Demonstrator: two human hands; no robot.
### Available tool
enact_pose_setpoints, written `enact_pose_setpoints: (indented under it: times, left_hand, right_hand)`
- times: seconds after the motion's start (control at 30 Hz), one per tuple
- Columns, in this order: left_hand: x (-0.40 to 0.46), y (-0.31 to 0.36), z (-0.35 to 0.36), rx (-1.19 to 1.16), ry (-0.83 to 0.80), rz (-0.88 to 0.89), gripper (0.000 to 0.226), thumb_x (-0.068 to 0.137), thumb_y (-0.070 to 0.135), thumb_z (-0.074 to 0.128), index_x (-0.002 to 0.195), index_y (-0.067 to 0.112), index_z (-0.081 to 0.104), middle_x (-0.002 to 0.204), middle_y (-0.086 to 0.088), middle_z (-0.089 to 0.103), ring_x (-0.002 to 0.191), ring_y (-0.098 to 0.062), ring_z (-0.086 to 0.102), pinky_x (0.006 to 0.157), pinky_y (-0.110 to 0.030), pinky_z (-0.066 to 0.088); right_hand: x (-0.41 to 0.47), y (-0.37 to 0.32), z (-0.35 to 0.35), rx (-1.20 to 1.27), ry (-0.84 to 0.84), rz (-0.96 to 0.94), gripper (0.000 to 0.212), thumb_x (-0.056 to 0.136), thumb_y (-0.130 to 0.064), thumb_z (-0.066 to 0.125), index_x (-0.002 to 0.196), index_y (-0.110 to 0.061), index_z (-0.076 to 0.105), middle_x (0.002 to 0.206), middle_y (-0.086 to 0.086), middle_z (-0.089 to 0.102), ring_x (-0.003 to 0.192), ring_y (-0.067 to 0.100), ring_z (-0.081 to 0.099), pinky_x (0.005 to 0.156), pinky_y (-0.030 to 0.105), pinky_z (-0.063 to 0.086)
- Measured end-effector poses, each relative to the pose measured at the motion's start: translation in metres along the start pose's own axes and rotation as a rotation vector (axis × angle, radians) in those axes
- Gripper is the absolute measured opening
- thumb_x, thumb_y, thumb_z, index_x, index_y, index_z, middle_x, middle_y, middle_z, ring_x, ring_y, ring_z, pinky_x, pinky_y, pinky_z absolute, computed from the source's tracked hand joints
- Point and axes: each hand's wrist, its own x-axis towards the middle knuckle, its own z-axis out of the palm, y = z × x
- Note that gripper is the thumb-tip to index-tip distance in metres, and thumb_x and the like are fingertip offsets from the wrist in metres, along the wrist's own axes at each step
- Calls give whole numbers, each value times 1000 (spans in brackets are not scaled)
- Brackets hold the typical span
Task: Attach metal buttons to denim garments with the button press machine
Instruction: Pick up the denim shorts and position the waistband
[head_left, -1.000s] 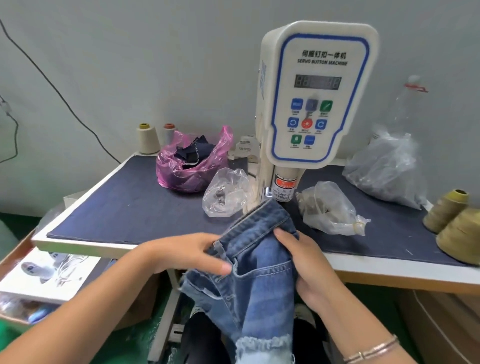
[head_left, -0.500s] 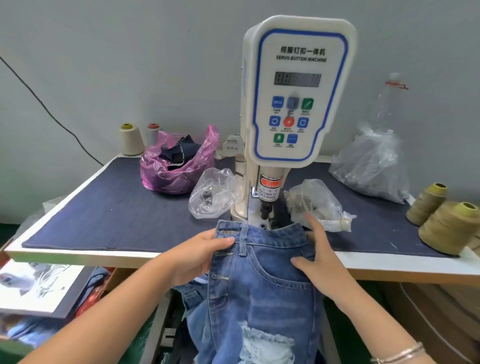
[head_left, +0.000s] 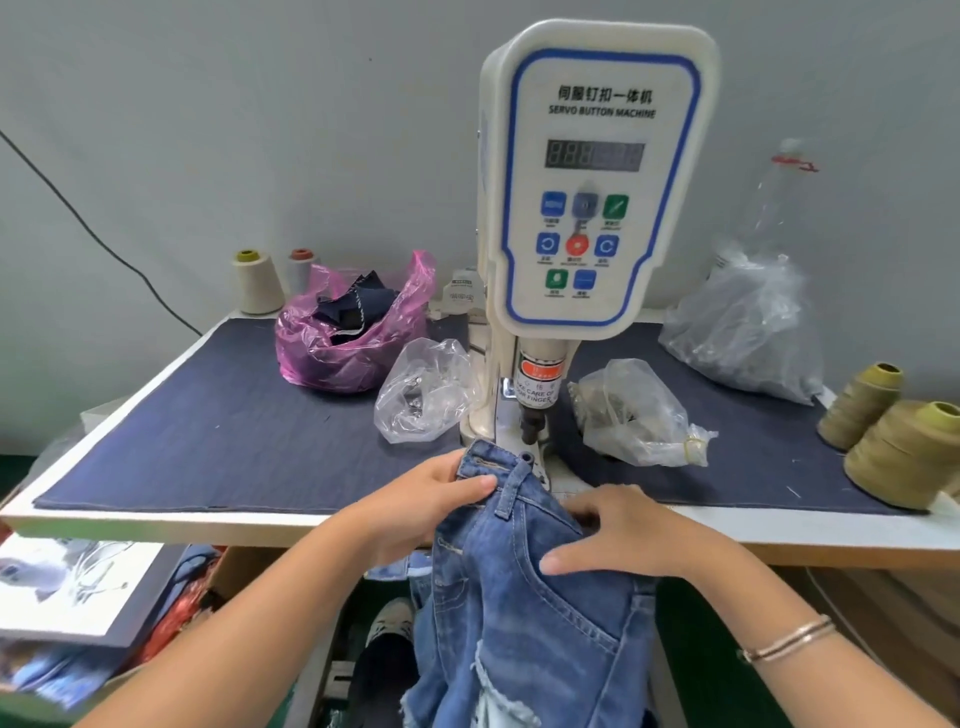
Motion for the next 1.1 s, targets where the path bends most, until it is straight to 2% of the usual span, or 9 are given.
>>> enact_pose_setpoints:
  times: [0.03,0.13,0.23,0.37,0.53,0.67,0.77,0.87,1.1]
  left_hand:
    - [2,1,0,3,6,2,25,98,23,54,123,22,57,121,-6,68,113,-24,64,92,-42,54]
    - [8,3,2,28,23,5,24,100,19,49,123,22,57,120,-4,68,112,-22,64,95,-42,52]
    - [14,1,5,17,97,9,23,101,18,47,121,22,58,115,-2,71,107,-19,67,88,-34,55]
    - [25,-1,11,35,218,26,21,102,19,46,118,20,59,110,-2,72,101,-17,69,78,-27,55]
    - [40,5,11,88,318,68,20,102,23,45,115,25,60,107,2,73,96,-14,70,85,-34,56]
    - [44,-4,6,102,336,72,20,102,26,44,114,30,60,109,7,72,97,-9,69,80,-27,55]
    - [50,-7,4,78,342,88,21,102,22,45,114,28,61,110,5,72,99,-11,69,85,-29,53]
    - [56,-7,5,27,328,103,22,102,20,45,115,25,62,110,2,72,100,-15,69,87,-33,53]
    - [61,-13,1,-97,271,114,24,101,19,47,120,13,60,112,-8,71,104,-24,68,94,-40,52]
  right_hand:
    - [0,3,-1,86,-39,-7,56,57,-63,72,92,-20,70,93,-1,72,86,5,63,83,34,51]
    - [0,10,1,491,-62,-5,24,69,-27,75,90,-16,74,96,4,75,88,16,70,82,32,55]
    - [7,16,10,897,-2,31,24,80,-4,68,104,-8,70,105,15,72,95,27,69,86,36,55]
    - [17,16,15,1129,74,43,28,86,-1,59,113,-4,66,110,18,69,97,28,68,79,32,56]
    - [35,9,5,1259,158,126,21,91,-4,54,95,-11,74,98,17,73,82,25,72,62,29,56]
    - [46,9,13,1290,120,142,21,88,-7,57,89,-12,77,98,18,72,86,27,71,67,30,55]
    - [52,11,16,1331,151,130,18,86,-7,59,92,-9,75,99,20,72,86,29,71,70,33,55]
    - [56,15,15,1365,215,116,17,86,-5,60,99,-6,71,95,20,72,81,28,72,62,31,56]
    - [63,16,17,1417,216,158,21,87,-7,60,107,-2,67,96,22,71,78,29,71,65,33,57]
